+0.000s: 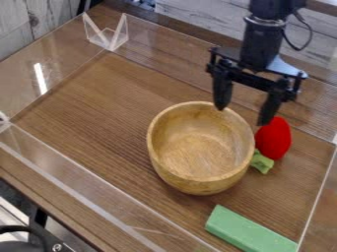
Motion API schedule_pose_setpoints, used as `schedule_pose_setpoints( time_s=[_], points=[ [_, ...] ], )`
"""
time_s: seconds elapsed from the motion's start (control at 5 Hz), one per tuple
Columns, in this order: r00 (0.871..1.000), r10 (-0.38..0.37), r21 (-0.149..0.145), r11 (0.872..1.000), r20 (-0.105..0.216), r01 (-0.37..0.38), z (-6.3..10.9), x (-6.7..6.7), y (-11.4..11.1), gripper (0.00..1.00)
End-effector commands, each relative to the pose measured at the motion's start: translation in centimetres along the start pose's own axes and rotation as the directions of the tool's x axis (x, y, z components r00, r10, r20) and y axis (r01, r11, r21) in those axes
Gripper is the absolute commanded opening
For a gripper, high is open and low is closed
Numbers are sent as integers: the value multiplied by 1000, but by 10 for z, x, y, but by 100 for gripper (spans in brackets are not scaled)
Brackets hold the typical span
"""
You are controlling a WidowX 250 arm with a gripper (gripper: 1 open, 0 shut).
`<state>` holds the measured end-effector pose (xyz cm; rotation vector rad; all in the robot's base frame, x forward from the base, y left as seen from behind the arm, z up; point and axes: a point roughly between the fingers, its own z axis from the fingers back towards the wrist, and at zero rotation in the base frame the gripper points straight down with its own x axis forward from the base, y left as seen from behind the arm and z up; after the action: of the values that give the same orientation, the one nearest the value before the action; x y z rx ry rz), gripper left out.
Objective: Move the red object to the left side of the table
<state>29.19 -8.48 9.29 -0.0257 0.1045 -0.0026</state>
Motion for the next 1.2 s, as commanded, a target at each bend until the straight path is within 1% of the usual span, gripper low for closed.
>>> schedule_pose_setpoints(
  time_s=[0.0,0.2,0.4,0.6,0.8,1.0],
  points=[
    [997,-6,-22,1000,80,8,12,10,-21,100],
    [995,-2,-26,1000,99,5,9,14,-29,100],
    [990,7,-37,999,140,-2,7,20,-39,100],
    [985,22,-56,998,170,-12,8,23,-44,100],
    [979,45,-65,997,199,-33,7,25,-42,100],
    [973,78,-72,995,217,-64,5,26,-37,100]
  ],
)
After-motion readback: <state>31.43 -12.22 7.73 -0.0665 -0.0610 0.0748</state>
